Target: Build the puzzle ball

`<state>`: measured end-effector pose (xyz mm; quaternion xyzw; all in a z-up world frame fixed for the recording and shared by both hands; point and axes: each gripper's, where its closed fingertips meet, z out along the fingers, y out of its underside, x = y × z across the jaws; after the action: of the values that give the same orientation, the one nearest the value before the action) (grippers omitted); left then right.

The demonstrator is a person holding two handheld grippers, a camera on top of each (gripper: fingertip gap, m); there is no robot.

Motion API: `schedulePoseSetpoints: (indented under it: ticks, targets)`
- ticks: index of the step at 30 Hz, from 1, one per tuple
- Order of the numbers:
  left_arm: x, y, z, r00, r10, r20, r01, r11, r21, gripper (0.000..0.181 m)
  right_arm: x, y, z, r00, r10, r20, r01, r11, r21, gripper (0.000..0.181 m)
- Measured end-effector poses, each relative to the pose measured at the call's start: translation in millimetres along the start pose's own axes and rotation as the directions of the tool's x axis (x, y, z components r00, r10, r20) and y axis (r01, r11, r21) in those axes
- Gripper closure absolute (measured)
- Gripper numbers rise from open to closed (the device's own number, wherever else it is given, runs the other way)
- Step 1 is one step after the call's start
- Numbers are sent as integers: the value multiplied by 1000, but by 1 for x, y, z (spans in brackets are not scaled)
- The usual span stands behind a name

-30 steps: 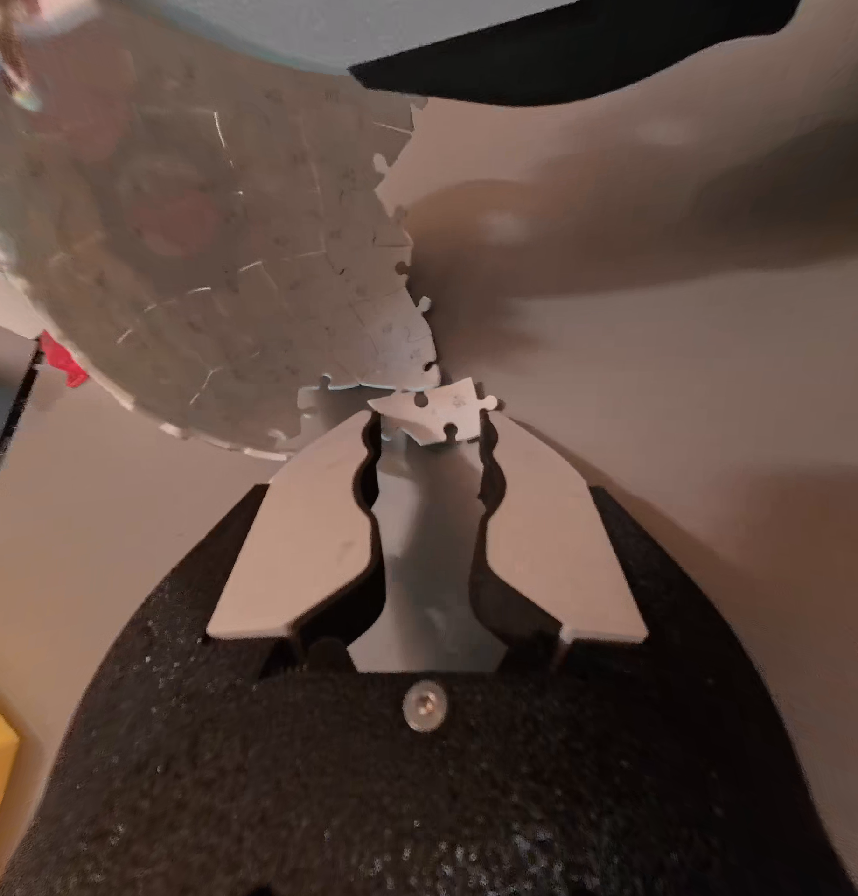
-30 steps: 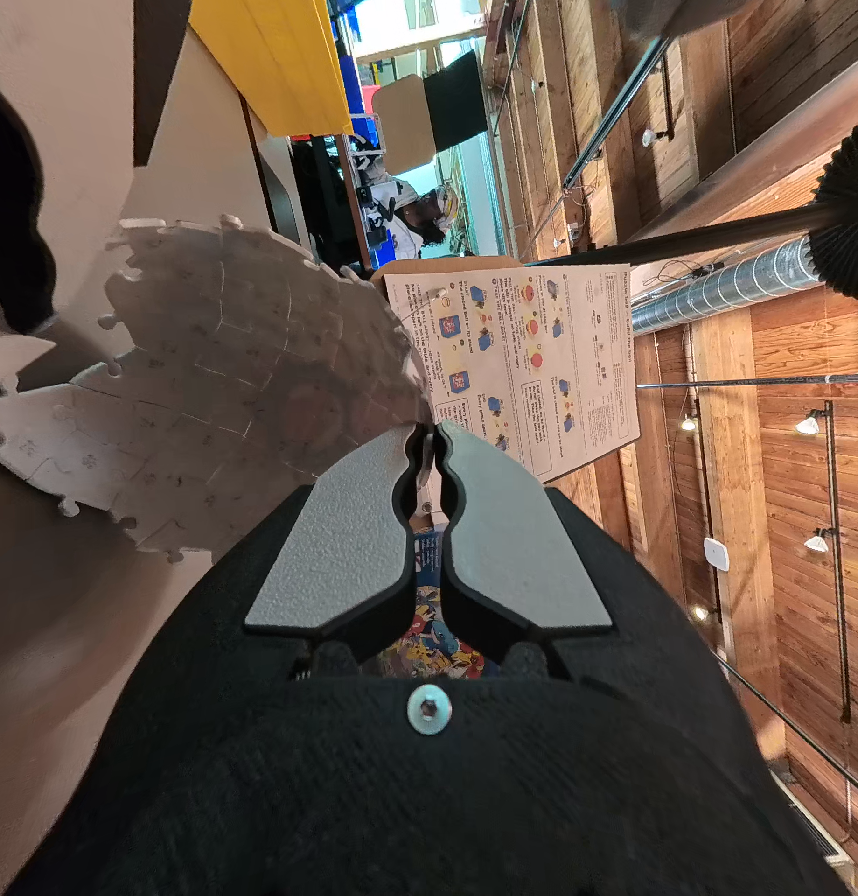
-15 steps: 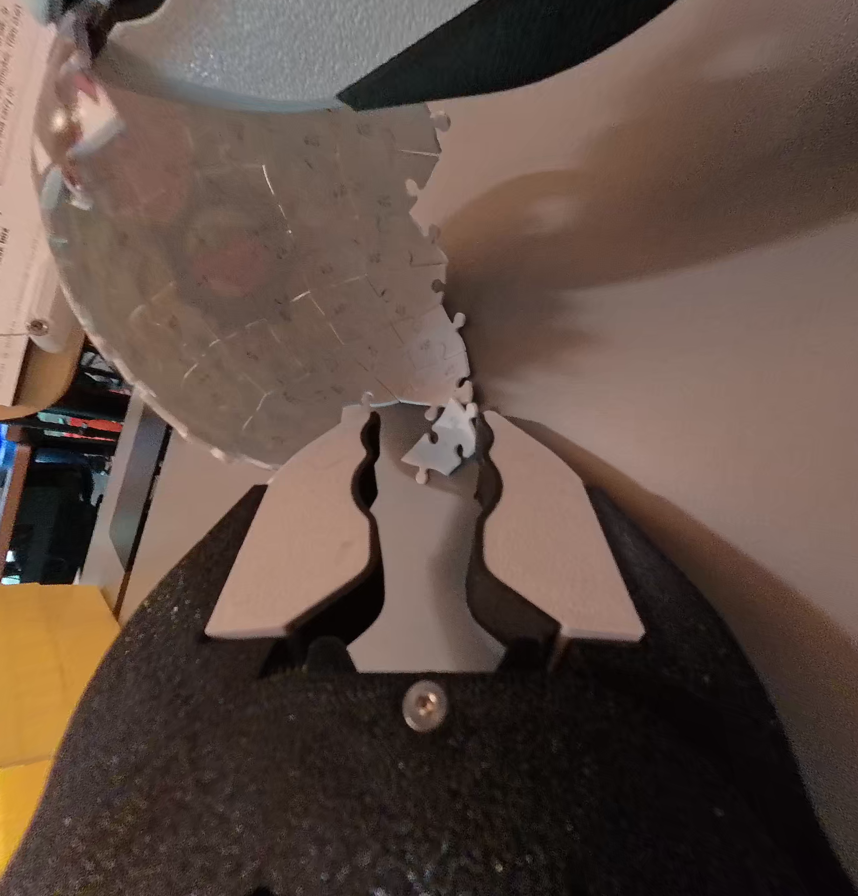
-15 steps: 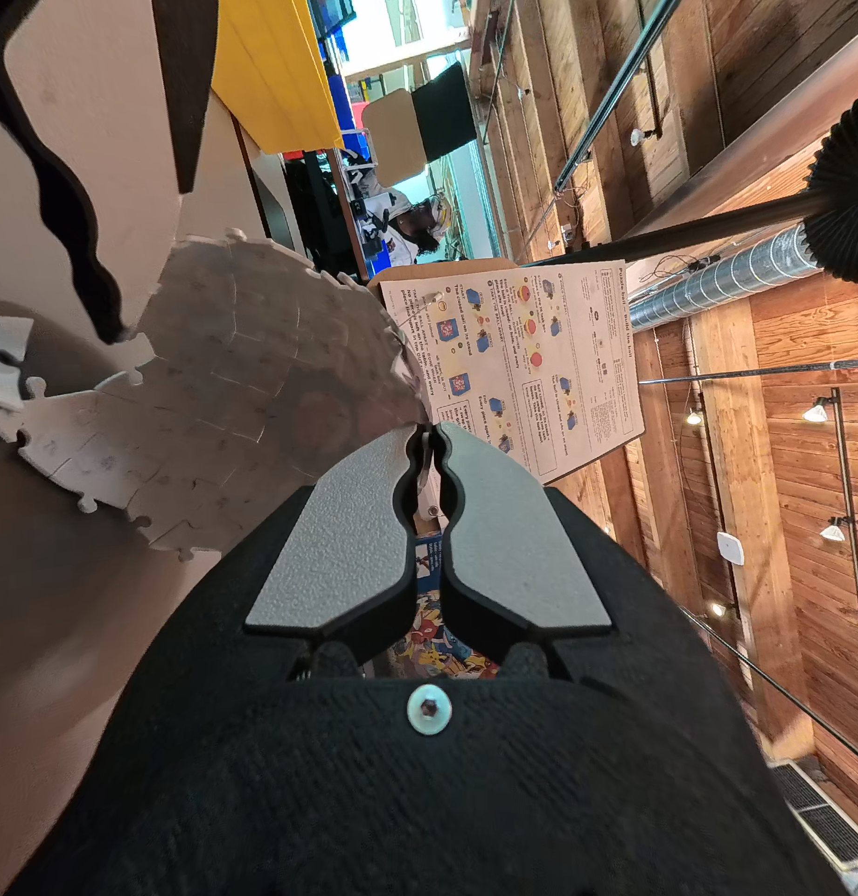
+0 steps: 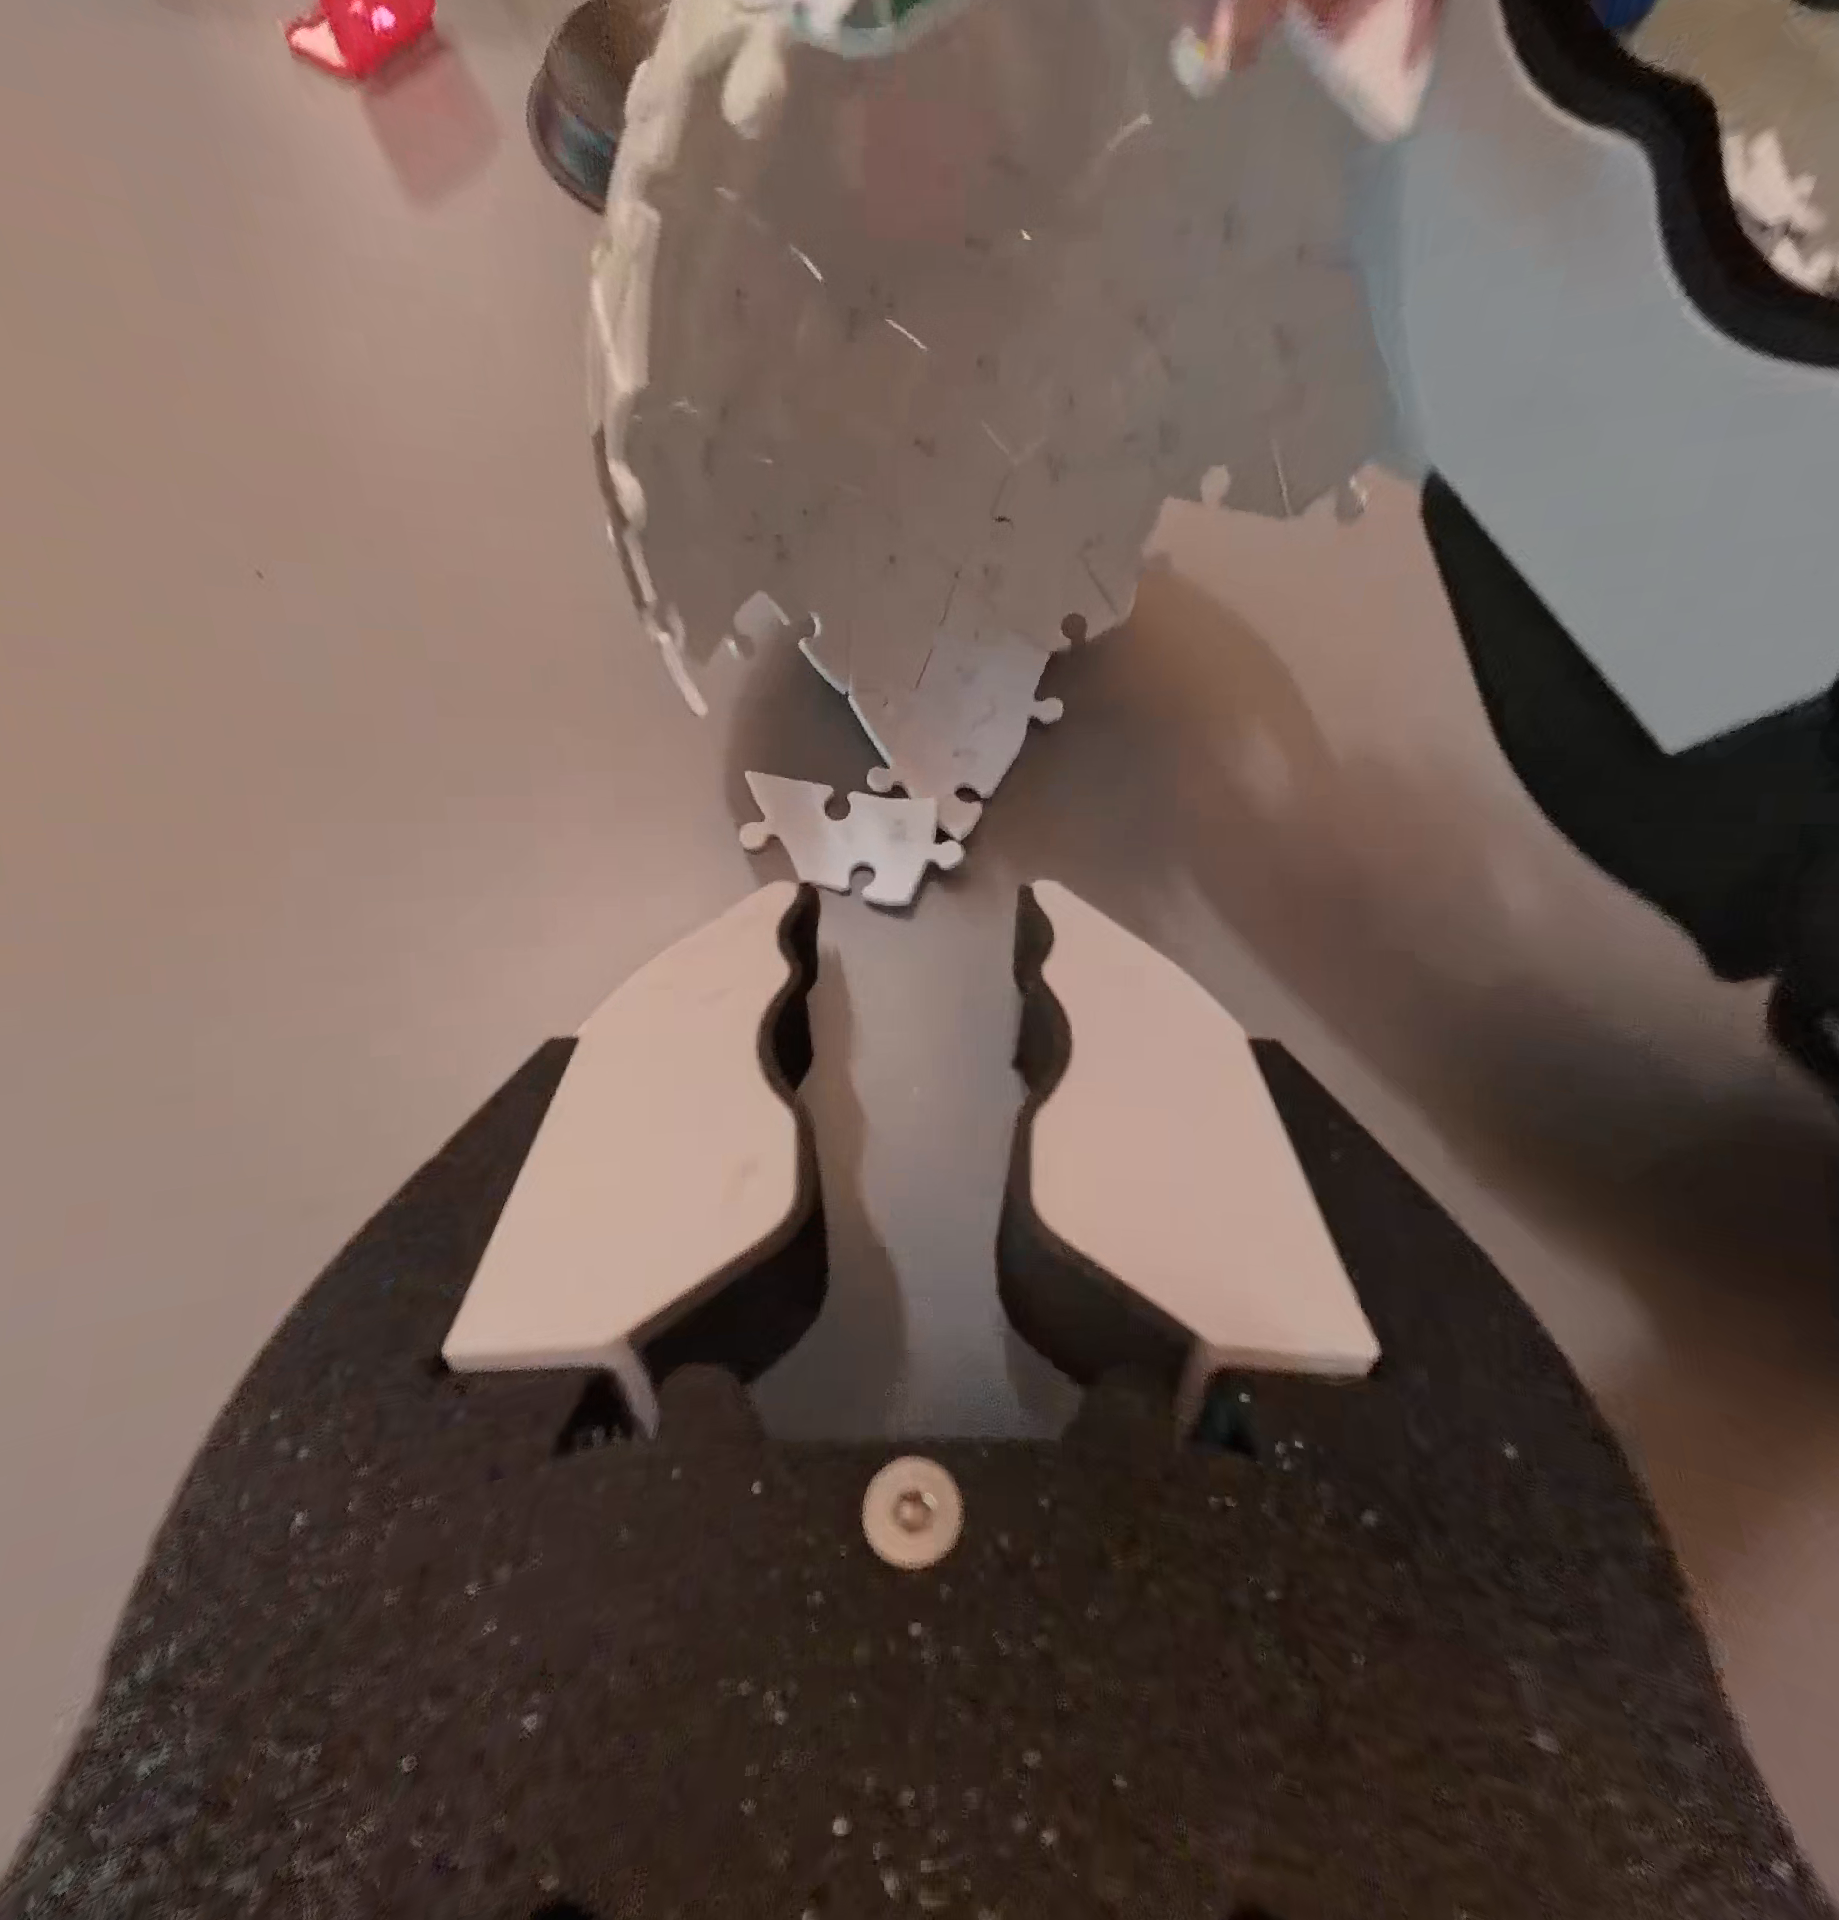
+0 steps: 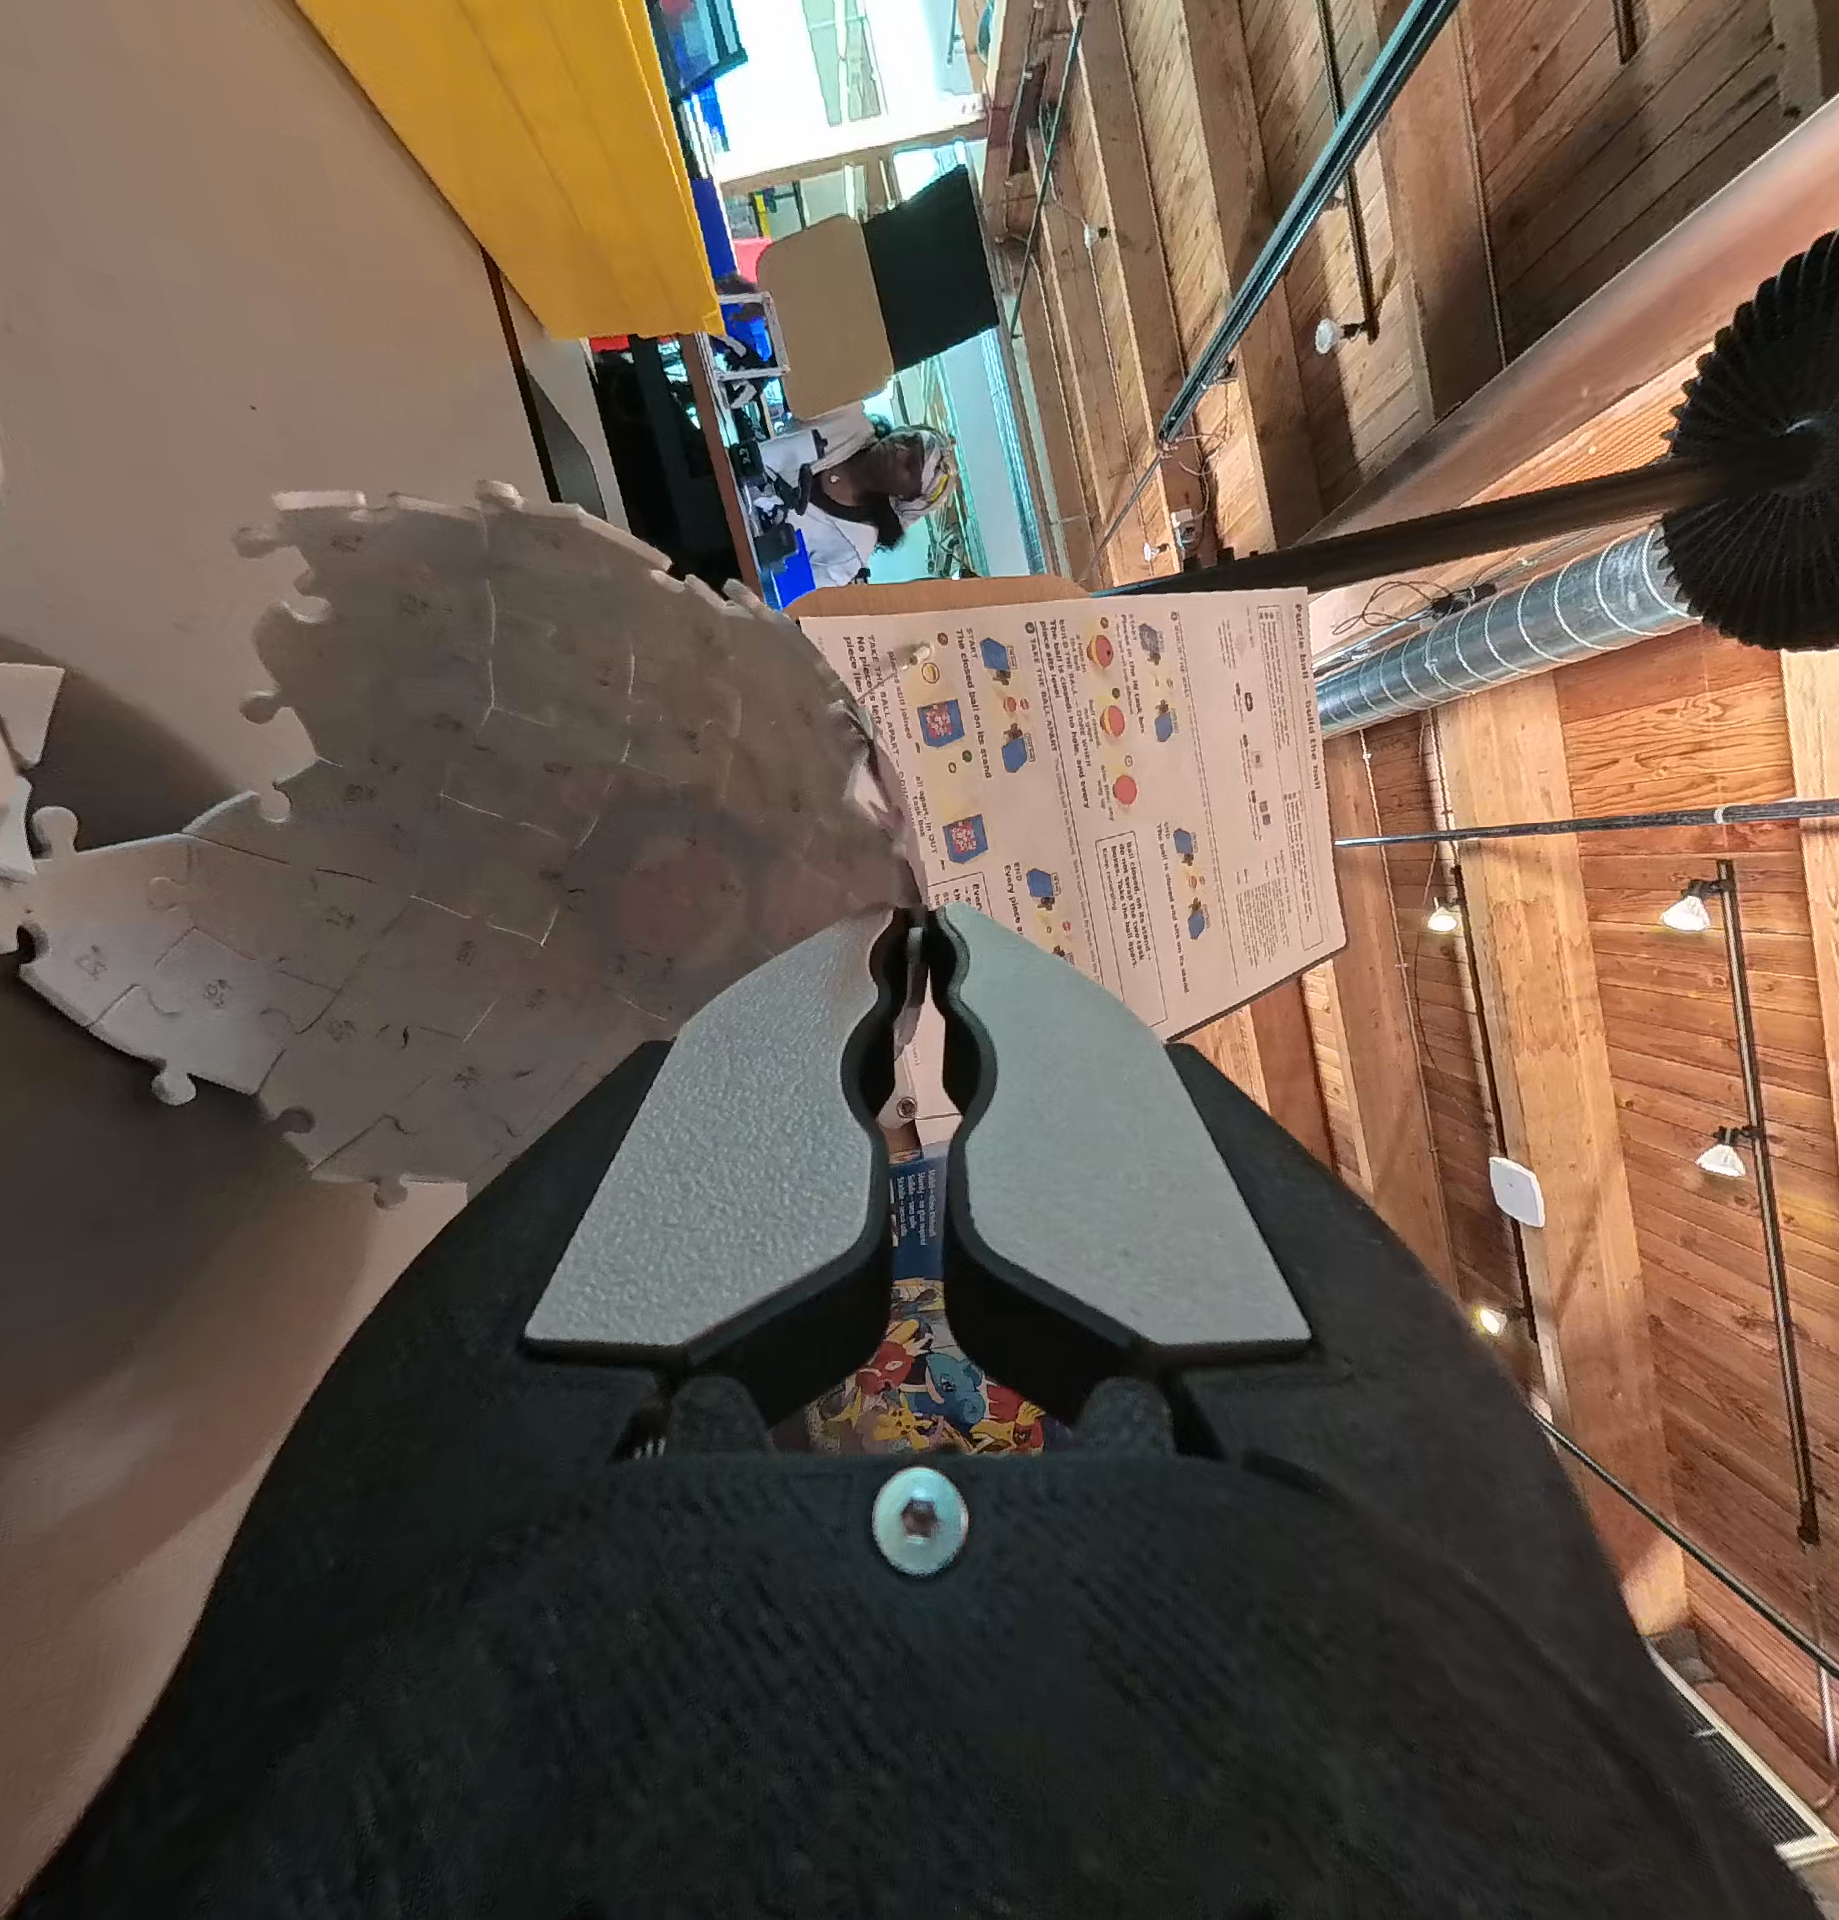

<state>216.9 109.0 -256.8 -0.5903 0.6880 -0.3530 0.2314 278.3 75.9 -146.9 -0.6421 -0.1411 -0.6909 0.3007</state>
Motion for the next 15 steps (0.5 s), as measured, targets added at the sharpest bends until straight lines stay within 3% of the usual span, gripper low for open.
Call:
schedulePoseSetpoints:
  ticks: [9,15]
  targets:
    - [-6,-1,18,989,-139,57,140,990,-16,136,0,0,-2,999,31,-23,-31,999,19,178]
    - [-18,1,20,992,-87,89,92,994,-52,158,0,-1,-1,999,37,-21,-37,999,25,178]
